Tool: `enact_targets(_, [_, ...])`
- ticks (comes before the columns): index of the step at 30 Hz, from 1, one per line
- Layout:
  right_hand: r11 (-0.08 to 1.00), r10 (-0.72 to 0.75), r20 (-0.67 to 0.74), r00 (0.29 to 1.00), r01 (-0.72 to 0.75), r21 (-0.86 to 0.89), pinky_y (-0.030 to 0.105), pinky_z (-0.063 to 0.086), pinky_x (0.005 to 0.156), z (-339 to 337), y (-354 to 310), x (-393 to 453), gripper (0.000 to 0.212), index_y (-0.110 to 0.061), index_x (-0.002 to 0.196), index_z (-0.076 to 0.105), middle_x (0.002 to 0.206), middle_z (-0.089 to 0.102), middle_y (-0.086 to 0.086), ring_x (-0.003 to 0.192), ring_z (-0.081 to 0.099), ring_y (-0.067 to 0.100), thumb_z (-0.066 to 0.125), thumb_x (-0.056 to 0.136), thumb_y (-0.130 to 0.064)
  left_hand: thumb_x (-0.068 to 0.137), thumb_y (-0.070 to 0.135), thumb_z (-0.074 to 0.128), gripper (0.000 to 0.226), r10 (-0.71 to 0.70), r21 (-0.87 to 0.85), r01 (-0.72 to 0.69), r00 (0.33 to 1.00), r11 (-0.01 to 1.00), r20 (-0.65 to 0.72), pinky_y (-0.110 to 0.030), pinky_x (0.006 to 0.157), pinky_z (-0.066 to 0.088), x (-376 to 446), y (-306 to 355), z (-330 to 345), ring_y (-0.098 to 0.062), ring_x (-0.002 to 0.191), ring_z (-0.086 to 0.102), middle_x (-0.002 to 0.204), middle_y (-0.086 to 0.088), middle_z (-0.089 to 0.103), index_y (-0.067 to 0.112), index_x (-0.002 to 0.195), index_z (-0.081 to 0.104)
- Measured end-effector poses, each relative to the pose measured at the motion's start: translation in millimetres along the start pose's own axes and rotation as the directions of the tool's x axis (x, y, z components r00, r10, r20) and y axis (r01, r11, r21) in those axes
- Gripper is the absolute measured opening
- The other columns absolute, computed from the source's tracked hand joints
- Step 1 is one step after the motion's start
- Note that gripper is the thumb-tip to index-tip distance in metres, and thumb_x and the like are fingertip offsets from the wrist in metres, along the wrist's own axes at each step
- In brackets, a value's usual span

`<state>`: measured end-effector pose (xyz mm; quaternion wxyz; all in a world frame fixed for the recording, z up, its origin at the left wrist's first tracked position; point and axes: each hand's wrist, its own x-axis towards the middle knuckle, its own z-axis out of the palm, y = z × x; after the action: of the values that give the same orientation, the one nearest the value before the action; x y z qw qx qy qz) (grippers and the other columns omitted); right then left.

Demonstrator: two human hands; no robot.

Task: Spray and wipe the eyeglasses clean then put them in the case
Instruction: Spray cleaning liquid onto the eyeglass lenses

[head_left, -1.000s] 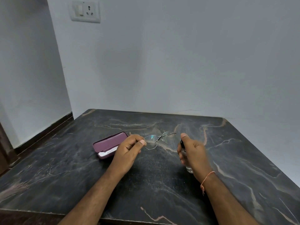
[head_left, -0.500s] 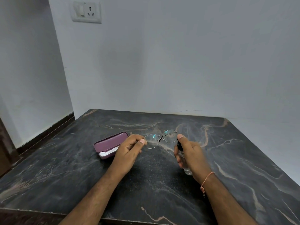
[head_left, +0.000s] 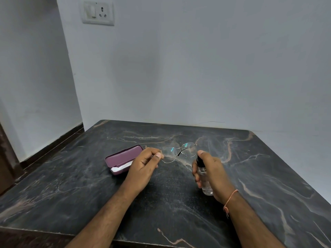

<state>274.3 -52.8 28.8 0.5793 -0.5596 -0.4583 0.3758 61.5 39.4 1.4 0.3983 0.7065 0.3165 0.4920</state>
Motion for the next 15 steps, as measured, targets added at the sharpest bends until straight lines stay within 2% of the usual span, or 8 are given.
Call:
enact_targets(8, [1.0, 0.012, 0.017, 1.0, -0.013, 0.022, 0.029, 0.043, 0.047, 1.4, -0.1, -1.6, 0.074, -0.007, 0.064, 0.067, 0.056, 0.055, 0.016, 0.045, 0.049, 0.024, 0.054, 0.083, -0.078, 0.112, 0.022, 0.057, 0.022, -0.005, 0.021, 0.005, 1.0, 1.0, 0.003, -0.014, 0.073, 0.049, 1.4, -3.7, -0.5, 0.003, 0.079, 0.061, 0.085, 0.02, 0.064, 0.026, 0.098, 0.074])
enact_targets(15, [0.991, 0.082, 0.028, 0.996, -0.084, 0.103, 0.028, 0.039, 0.048, -0.5, -4.6, -4.8, 0.064, -0.009, 0.064, 0.061, 0.059, 0.05, 0.015, 0.045, 0.045, 0.022, 0.044, 0.106, -0.054, 0.112, 0.022, 0.057, 0.021, -0.001, 0.015, 0.001, 1.0, 1.0, 0.004, -0.013, 0.072, 0.05, 1.5, -3.8, -0.3, 0.002, 0.082, 0.062, 0.088, 0.018, 0.065, 0.024, 0.099, 0.073])
